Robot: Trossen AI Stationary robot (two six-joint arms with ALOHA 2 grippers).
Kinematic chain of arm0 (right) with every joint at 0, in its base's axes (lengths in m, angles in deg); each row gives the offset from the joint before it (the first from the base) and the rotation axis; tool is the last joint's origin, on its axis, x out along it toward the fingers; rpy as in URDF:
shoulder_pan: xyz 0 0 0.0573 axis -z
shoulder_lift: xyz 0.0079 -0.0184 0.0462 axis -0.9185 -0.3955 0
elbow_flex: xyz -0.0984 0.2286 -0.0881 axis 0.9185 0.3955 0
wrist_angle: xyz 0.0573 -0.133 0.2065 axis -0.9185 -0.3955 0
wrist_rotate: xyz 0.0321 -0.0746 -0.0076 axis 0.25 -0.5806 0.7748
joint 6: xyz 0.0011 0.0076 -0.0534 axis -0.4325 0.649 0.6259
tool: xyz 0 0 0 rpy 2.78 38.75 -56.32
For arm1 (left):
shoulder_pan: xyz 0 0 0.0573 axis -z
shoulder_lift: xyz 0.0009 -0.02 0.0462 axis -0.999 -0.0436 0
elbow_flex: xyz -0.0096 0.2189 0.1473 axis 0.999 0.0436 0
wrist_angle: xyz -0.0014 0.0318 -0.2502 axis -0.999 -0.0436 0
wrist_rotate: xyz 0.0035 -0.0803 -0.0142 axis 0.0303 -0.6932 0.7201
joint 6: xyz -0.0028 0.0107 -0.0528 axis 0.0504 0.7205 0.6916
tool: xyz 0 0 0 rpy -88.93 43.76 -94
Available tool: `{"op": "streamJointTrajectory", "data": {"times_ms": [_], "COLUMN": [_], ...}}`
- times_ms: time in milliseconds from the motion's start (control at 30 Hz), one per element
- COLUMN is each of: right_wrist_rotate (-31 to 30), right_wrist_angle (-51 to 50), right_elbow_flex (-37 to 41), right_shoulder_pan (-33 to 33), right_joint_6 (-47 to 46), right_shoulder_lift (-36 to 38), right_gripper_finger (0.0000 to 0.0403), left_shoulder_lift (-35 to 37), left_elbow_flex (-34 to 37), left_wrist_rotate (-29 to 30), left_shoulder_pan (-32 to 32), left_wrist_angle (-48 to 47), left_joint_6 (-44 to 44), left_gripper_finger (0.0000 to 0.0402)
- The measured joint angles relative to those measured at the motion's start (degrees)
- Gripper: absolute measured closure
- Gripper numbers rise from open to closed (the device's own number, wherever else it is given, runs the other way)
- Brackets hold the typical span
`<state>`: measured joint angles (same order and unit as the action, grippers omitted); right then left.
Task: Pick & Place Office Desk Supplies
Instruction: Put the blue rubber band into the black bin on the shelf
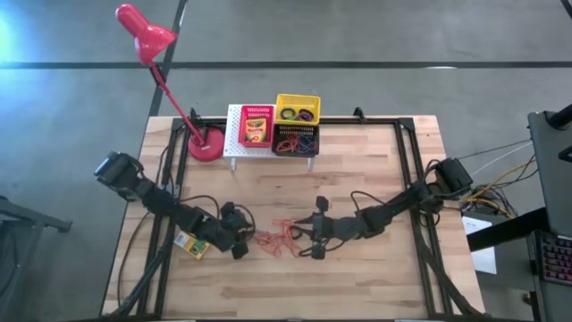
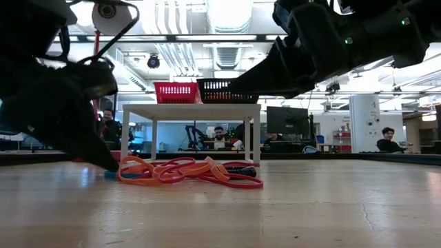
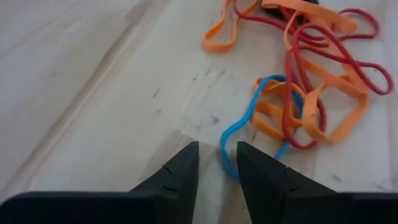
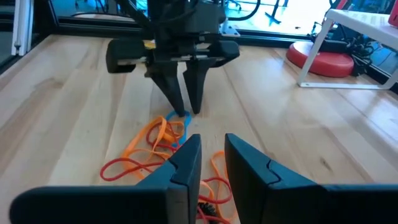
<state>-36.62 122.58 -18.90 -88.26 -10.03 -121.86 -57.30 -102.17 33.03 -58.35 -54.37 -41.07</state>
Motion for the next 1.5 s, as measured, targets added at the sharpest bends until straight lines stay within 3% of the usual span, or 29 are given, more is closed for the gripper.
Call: {"op": "streamJointTrajectory", "data": {"times_ms": [233,333,433,533,800,933,1100,1500], "right_wrist_rotate": [-0.02,-0.02,-0.02,-0.02,-0.1,0.29,0.48,0.46], "right_wrist_angle": [0.04,0.0,-0.03,-0.19,-4.04,-3.68,-2.09,-0.59], "right_elbow_flex": [0.0,0.0,0.0,0.0,0.0,-0.06,-0.18,-0.15], "right_shoulder_pan": [0.0,0.0,-0.02,-0.02,-0.02,-0.02,0.2,1.51], "right_joint_6": [-0.02,-0.02,-0.05,0.08,-0.11,-1.38,-4.09,-3.86], "right_shoulder_lift": [0.11,0.11,0.18,0.83,5.55,6.75,6.14,4.67], "right_gripper_finger": [0.033,0.0332,0.0337,0.0339,0.0339,0.0338,0.0316,0.023], "left_shoulder_lift": [-6.76,-7.38,-6.6,-4.76,5.13,8.37,8.04,2.23], "left_elbow_flex": [-2.68,-3.63,-3.8,-3.75,-6.78,-9.25,-12.22,-15.74], "left_wrist_rotate": [3.21,2.68,1.0,1.58,17.15,21.28,21.4,17.44], "left_shoulder_pan": [-0.04,-0.11,-0.22,-0.24,-0.09,-0.09,-0.09,0.02], "left_wrist_angle": [2.37,2.1,1.86,0.44,-6.85,-4.18,-1.57,1.11], "left_joint_6": [-1.56,-4.21,-5.81,-6.07,-10.21,-14.92,-19.05,-19.6], "left_gripper_finger": [0.0292,0.0323,0.038,0.0393,0.04,0.04,0.04,0.04]}}
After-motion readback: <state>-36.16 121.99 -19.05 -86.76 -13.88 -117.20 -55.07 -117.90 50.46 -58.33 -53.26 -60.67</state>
